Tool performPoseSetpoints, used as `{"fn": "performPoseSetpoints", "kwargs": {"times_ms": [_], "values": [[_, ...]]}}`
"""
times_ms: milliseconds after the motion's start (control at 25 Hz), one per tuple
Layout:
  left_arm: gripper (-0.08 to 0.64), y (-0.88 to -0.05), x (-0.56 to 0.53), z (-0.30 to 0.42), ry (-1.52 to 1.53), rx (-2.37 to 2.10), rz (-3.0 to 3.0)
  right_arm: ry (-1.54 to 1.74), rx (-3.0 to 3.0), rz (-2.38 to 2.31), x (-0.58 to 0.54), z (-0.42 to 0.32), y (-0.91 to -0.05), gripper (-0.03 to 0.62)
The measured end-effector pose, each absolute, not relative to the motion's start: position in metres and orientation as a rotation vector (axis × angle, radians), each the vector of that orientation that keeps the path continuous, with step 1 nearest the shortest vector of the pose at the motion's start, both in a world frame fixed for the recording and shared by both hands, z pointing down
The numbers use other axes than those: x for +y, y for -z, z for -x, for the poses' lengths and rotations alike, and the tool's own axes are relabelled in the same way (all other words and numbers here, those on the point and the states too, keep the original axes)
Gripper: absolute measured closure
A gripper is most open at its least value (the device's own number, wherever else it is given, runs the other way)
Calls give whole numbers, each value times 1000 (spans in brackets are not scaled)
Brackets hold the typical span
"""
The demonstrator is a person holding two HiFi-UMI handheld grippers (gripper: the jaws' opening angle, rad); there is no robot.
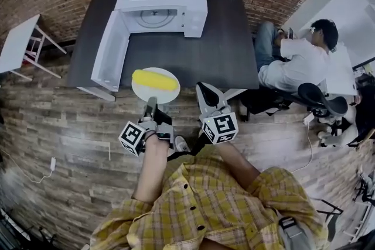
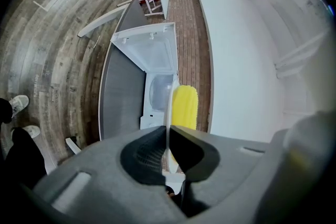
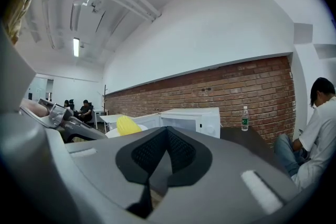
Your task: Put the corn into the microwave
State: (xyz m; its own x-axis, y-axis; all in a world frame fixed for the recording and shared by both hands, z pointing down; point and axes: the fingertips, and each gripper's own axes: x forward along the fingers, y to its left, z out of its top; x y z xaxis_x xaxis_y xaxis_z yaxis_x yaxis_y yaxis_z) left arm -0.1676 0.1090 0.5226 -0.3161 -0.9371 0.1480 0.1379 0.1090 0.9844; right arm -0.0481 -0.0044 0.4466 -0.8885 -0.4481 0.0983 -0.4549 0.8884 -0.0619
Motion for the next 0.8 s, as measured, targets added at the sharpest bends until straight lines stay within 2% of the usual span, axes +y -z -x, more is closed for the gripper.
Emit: {"fn": "performPoseSetpoints", "kwargs": {"times_ms": [800], "values": [[541, -529, 59, 197, 1403, -1405, -846, -147, -3010, -731, -53, 75, -447, 595]]}}
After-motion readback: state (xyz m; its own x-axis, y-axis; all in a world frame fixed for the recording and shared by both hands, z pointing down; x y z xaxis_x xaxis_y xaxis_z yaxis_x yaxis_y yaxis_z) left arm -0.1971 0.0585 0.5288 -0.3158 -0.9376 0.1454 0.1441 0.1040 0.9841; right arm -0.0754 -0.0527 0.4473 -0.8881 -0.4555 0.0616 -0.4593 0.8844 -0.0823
